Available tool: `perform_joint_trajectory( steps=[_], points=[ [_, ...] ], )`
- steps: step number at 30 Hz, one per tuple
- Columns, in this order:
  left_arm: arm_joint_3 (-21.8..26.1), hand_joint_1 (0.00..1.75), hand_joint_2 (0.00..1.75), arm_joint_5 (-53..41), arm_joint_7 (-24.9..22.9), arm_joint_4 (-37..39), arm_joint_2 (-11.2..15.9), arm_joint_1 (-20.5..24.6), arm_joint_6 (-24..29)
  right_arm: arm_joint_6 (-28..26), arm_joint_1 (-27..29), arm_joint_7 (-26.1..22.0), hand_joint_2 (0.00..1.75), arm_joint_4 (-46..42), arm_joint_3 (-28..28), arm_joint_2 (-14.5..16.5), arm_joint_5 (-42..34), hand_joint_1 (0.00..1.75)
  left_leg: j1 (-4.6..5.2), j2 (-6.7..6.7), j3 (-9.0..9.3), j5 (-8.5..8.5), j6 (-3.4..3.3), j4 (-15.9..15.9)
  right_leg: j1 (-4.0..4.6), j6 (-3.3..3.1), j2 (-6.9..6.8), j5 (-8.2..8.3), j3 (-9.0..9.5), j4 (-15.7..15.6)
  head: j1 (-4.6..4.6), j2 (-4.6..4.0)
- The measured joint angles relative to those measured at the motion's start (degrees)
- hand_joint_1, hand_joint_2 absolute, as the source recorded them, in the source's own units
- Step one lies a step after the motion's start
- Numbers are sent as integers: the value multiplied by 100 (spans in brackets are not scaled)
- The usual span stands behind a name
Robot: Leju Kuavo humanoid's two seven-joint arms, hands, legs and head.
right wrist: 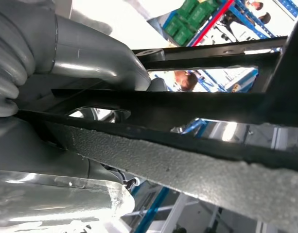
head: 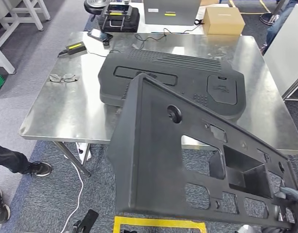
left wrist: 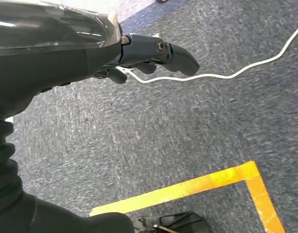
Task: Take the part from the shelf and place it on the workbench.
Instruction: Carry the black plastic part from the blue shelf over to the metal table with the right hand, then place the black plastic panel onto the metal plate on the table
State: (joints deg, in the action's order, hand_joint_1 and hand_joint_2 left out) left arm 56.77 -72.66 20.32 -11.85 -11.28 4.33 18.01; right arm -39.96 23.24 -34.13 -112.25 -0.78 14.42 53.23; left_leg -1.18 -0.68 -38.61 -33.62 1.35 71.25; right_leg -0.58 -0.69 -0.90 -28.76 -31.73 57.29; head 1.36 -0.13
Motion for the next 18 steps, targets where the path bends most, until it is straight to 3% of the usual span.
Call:
perform_joint_trajectory(
  steps=[2,4,8,10,15,18],
  points=[
    [2,0,175,1,-7,0,2,1,1,1,-9,128,175,21,21,-9,-117,175,2,50,387,356,-19,-783,11,46,-11,-32,11,35,2,-1],
    [4,0,175,0,-11,0,2,7,2,-1,-26,203,175,31,37,-16,-185,175,13,81,589,474,-60,-1208,35,89,-9,-67,1,77,-2,-2],
    [10,0,175,-1,-23,0,0,1,2,-1,-73,240,175,52,32,-17,-154,175,27,72,596,469,-105,-1242,45,1,-4,-58,5,74,-8,-2],
    [10,0,175,-2,-23,0,0,1,2,-1,-93,240,175,58,29,-17,-168,175,36,70,595,468,-127,-1241,43,5,-3,-45,17,49,-9,-1],
    [10,0,175,-3,-23,0,0,4,2,-2,-106,236,175,63,22,-15,-168,175,56,71,589,461,-159,-1236,29,58,-3,-25,23,19,-9,-1],
    [12,0,175,-4,-23,0,0,7,2,-2,-105,225,175,63,15,-13,-141,175,63,71,586,457,-166,-1233,19,136,-3,-30,21,13,-7,-2]
  ],
)
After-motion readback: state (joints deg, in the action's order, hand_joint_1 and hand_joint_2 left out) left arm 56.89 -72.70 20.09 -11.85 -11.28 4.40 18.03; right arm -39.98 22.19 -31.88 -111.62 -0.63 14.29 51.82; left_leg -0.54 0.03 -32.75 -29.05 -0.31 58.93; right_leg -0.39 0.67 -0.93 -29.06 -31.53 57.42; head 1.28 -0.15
